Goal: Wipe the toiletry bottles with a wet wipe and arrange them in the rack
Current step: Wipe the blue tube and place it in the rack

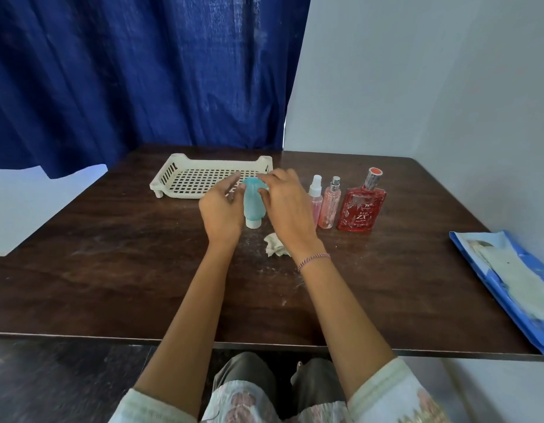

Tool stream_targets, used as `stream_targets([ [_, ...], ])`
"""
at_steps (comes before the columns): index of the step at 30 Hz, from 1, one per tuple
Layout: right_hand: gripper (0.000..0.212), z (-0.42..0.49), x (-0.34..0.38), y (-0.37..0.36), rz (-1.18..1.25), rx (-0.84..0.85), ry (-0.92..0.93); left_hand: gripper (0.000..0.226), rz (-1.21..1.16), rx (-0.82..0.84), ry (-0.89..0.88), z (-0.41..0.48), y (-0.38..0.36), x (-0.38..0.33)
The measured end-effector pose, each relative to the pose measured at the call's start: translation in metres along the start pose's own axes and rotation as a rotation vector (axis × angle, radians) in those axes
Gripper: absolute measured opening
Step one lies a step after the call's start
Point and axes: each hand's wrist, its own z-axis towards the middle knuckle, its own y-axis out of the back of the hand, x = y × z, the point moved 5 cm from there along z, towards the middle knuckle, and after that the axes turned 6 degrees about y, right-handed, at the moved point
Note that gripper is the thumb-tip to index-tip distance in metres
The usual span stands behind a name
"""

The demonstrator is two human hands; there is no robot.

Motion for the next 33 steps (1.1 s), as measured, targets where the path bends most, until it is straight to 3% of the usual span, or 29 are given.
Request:
stream_targets([
  [5, 0.031, 0.011, 0.002, -0.012, -0.176, 0.091, 0.022, 0.032, -0.010, 0.110, -0.031, 0.010, -0.014, 0.007],
  [10, 0.029, 0.018, 0.000, -0.016, -0.158, 0.168, 0.052, 0.023, -0.033, 0.064, -0.064, 0.016, -0.008, 0.008],
  [23, 0.029, 0.008, 0.003, -0.003, 0.078, 0.213, 0.003, 0.018, -0.184, 0.068, -0.084, -0.010, 0.012, 0.016],
  [28, 0.031, -0.002, 0.005, -0.002, 0.184, 0.120, -0.018, 0.006, -0.305, 0.034, -0.037, -0.015, 0.010, 0.016],
  [33, 0.036, -0.014, 0.000, -0.004, 0.337, 0.120, -0.105, 0.006, -0.435, 0.185, -0.022, -0.010, -0.001, 0.023],
])
